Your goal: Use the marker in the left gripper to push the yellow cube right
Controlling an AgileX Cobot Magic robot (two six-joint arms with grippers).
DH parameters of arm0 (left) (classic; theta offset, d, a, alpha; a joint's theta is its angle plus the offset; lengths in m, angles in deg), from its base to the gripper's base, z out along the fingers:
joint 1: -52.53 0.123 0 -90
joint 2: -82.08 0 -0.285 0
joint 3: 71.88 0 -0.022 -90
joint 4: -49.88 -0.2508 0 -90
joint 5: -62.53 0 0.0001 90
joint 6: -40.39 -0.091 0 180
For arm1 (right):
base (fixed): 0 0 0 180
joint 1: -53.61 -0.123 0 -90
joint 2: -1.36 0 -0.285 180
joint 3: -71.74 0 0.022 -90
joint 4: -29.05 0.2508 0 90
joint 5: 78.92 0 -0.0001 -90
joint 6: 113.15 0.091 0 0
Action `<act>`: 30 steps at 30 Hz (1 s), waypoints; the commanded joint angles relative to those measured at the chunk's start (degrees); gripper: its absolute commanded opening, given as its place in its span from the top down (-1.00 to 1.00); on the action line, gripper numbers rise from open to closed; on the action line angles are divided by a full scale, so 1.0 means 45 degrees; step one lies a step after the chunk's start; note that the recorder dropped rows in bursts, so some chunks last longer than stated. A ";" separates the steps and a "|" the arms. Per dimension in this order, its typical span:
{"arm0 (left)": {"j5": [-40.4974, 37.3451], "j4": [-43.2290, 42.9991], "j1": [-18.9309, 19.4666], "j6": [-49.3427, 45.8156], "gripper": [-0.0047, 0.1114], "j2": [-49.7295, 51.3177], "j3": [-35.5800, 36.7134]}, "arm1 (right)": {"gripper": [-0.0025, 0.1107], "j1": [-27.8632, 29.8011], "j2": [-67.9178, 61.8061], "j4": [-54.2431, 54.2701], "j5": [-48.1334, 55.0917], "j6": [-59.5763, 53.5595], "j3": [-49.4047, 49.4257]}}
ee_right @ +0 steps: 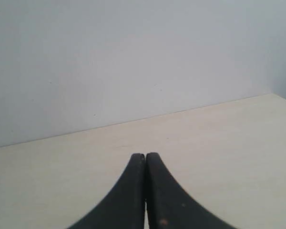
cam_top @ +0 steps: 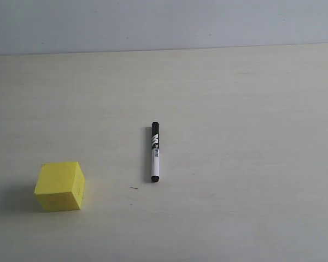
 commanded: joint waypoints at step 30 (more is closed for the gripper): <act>0.8808 -0.1292 0.0038 0.5711 0.92 0.0515 -0.1699 | 0.96 0.0083 0.0079 -0.0008 -0.0022 -0.0059 0.0058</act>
